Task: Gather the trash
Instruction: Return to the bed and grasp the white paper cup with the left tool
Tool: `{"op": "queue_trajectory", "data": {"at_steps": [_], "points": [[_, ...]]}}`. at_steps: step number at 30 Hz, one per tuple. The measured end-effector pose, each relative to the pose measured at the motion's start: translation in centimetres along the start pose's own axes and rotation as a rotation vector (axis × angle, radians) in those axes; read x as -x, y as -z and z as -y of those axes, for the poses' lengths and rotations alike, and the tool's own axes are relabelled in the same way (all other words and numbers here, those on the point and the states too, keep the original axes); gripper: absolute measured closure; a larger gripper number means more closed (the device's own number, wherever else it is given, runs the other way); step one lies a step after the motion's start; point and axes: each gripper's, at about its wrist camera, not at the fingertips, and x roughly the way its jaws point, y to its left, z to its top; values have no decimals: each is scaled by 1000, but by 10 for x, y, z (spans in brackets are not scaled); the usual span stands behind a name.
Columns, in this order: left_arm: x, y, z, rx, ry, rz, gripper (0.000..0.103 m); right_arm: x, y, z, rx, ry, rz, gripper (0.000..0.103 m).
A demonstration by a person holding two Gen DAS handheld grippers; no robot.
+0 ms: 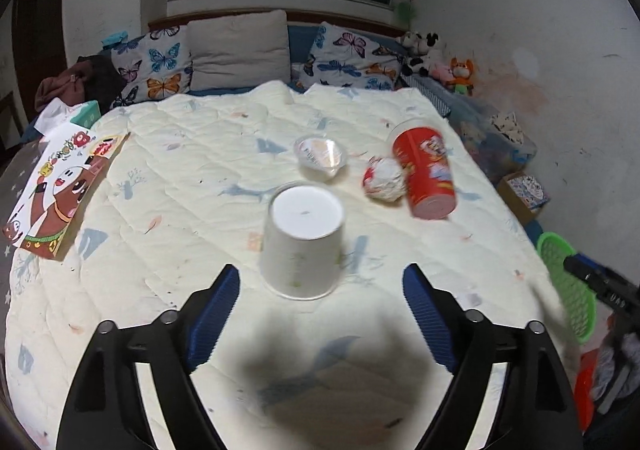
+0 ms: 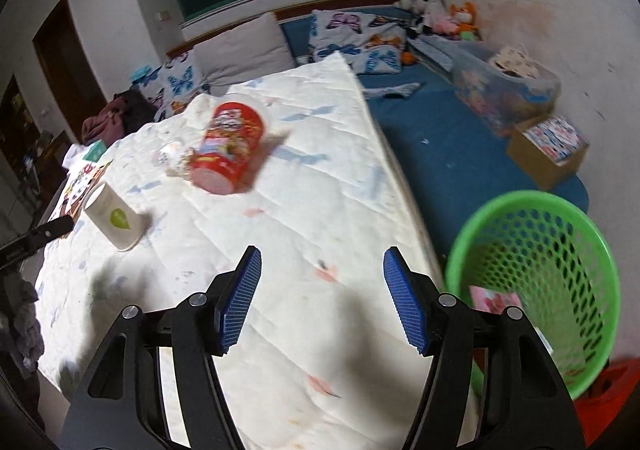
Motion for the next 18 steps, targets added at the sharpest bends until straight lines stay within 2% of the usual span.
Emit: {"op": "queue_trajectory", "data": {"at_steps": [2, 7, 11, 18], "points": [[-10, 1, -8, -10, -26, -11, 20, -5, -5, -9, 17, -6, -4, 37], [-40, 1, -20, -15, -21, -62, 19, -23, -18, -29, 39, -19, -25, 35], [-56, 1, -26, -8, -26, -69, 19, -38, -31, -44, 56, -25, -39, 35], [-70, -3, -26, -7, 19, -73, 19, -71, -60, -60, 49, -44, -63, 33]]}}
